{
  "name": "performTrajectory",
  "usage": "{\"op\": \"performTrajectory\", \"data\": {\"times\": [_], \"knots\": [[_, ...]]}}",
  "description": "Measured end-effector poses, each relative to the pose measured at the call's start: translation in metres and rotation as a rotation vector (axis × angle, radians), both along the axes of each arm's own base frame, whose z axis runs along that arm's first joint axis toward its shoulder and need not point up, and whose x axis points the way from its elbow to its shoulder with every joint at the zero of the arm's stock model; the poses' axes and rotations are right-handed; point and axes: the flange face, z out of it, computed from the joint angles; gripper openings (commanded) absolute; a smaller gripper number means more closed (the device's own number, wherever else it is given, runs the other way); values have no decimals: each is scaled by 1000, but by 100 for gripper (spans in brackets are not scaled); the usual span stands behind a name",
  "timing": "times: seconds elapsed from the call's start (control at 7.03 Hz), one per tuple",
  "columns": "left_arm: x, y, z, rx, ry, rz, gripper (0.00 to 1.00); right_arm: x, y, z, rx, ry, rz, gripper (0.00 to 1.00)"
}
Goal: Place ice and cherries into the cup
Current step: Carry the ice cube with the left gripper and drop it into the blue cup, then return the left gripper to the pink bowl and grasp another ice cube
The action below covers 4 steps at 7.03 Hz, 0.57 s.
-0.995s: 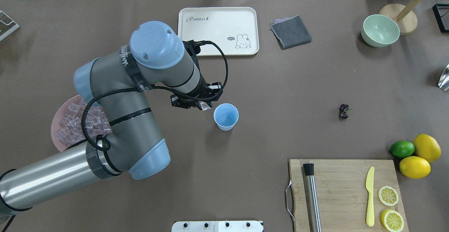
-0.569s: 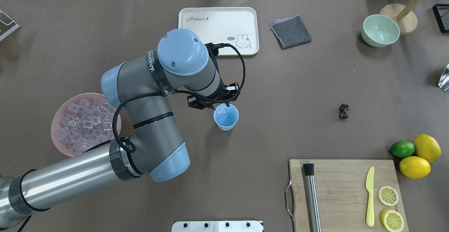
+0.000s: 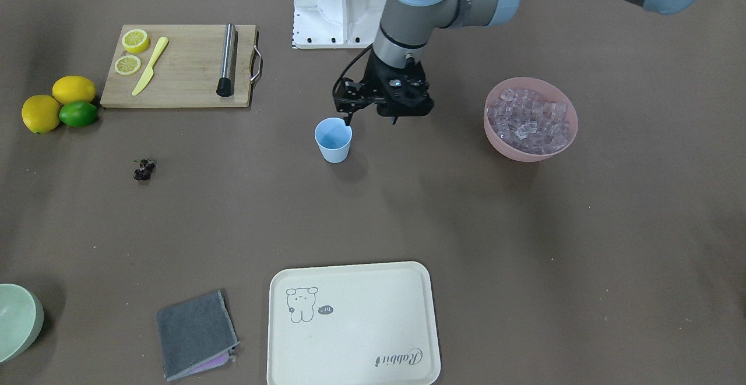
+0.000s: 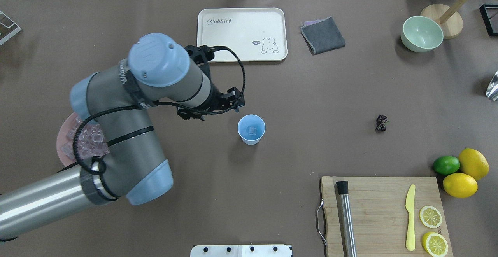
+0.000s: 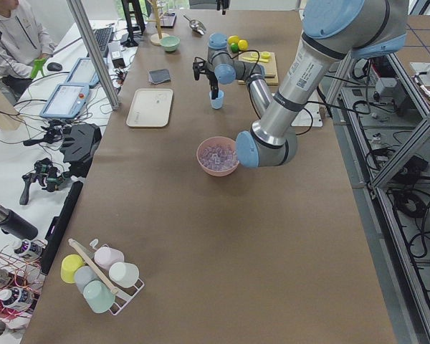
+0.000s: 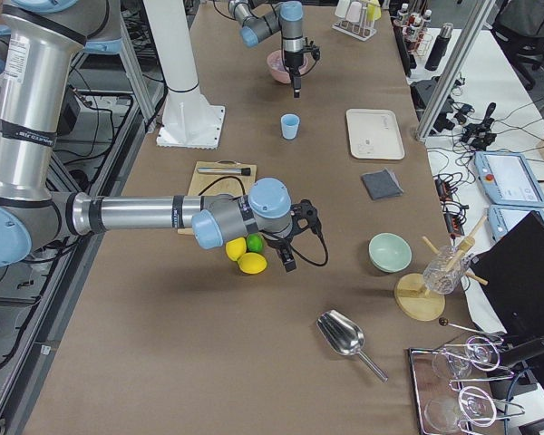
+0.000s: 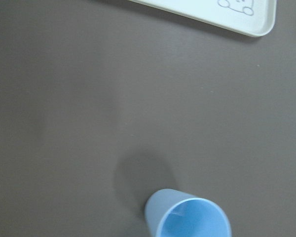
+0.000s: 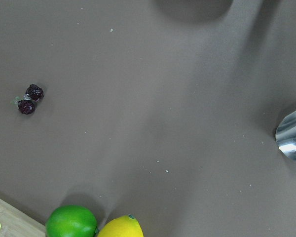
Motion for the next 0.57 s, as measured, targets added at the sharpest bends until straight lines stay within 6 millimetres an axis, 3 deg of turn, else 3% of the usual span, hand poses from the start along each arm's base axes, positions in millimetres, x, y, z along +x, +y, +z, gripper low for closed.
{"op": "performTrajectory", "data": {"times": [0.28, 0.57], "knots": [[-72, 4, 54, 61, -93, 33, 97, -1, 0, 0, -3, -3, -1, 99], [-137, 37, 140, 108, -153, 82, 95, -2, 0, 2, -10, -4, -4, 99]]}}
